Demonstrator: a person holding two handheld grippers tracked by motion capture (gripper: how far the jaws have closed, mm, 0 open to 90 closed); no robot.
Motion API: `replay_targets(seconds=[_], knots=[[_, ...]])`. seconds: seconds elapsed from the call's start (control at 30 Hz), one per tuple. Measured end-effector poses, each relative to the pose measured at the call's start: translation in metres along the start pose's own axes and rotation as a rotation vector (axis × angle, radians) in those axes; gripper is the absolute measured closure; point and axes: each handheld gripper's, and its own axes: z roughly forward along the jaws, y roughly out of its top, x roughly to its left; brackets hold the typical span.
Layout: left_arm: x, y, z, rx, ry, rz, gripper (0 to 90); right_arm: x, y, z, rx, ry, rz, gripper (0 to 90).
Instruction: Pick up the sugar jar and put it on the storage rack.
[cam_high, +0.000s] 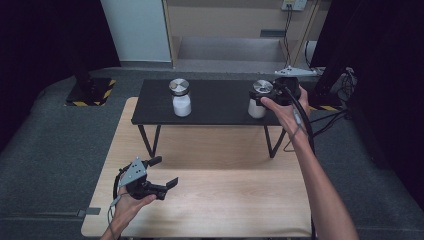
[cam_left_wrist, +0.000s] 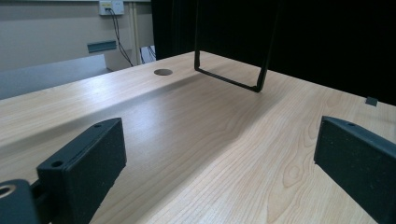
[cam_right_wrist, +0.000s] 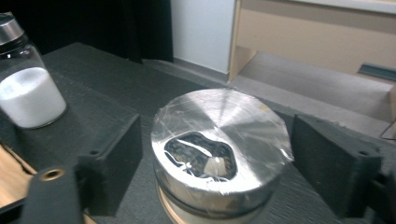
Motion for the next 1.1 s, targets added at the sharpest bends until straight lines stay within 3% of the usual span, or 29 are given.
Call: replay_targets(seconds=[0.2,0.63,0.9,1.1], knots=[[-0.001,0.001,0.001,0.005,-0.002,0.006,0.9,0.003,-0.004,-0.014,-0.032,-0.003,-0.003,8.7],[-0.002,0.001,0.001,0.011,-0.007,0.015,0.9,0.006,-0.027,-0.055,-0.106,0.036,0.012,8.7],[-0.003,0.002,0.004,0.019,-0.013,0.020,0.9,0.009,-0.053,-0.088,-0.137,0.078,0.006,8.7],[-0.004,0.002,0.004,0.019,-0.012,0.019,0.9,0.011,-0.073,-0.102,-0.152,0.087,0.002,8.7]])
